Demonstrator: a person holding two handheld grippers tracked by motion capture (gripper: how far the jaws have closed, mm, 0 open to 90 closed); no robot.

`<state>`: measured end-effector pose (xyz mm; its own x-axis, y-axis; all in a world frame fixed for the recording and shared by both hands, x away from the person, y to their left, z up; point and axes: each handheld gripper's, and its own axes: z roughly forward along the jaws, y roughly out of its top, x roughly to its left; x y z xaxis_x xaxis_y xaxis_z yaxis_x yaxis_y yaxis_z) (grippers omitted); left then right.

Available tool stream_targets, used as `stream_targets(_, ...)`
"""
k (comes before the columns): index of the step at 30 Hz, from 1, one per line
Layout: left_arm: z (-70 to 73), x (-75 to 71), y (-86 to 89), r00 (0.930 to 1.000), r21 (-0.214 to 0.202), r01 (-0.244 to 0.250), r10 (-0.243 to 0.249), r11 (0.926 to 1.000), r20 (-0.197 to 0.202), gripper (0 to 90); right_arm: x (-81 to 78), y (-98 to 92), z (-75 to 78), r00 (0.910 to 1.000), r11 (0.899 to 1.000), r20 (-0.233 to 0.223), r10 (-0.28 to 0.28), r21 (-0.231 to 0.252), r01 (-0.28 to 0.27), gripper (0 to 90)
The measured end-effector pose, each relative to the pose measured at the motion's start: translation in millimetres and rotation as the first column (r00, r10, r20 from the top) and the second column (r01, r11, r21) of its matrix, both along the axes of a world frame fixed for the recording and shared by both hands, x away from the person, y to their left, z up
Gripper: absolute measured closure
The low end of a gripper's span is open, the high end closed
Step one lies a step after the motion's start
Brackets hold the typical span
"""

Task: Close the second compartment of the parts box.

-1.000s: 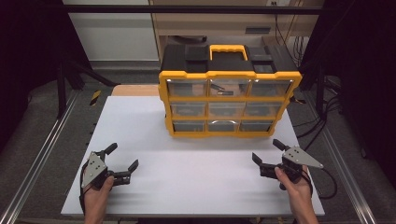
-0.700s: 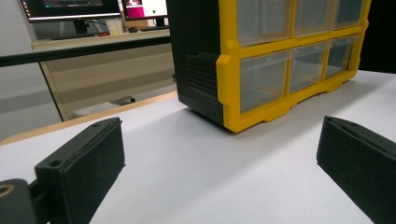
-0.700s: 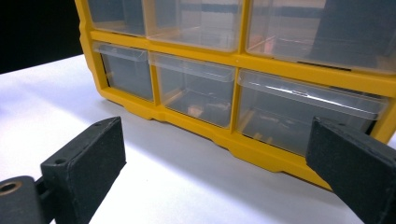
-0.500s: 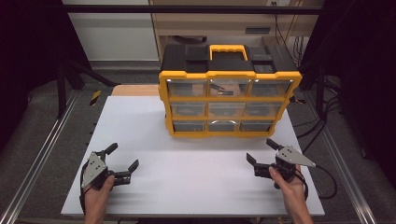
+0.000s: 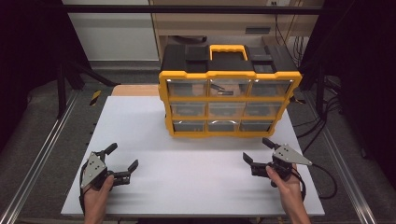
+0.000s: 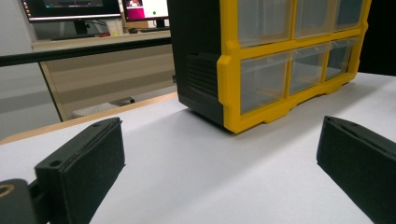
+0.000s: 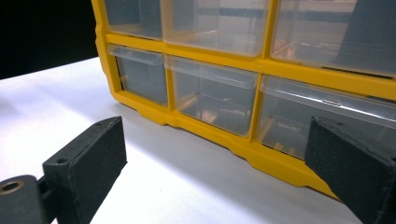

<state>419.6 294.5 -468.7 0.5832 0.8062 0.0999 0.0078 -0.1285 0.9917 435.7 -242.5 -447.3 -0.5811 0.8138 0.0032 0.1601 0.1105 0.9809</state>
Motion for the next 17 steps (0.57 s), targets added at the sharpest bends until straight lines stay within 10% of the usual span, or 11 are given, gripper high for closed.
stream_targets(17, 3.2, -1.7, 2.7, 1.0, -0.016, -0.004, 0.004, 0.9999, 0.006, 0.6, -8.6, -6.6, -4.7, 0.9998, 1.0, 0.01, 0.015, 0.002, -0.015, 5.5)
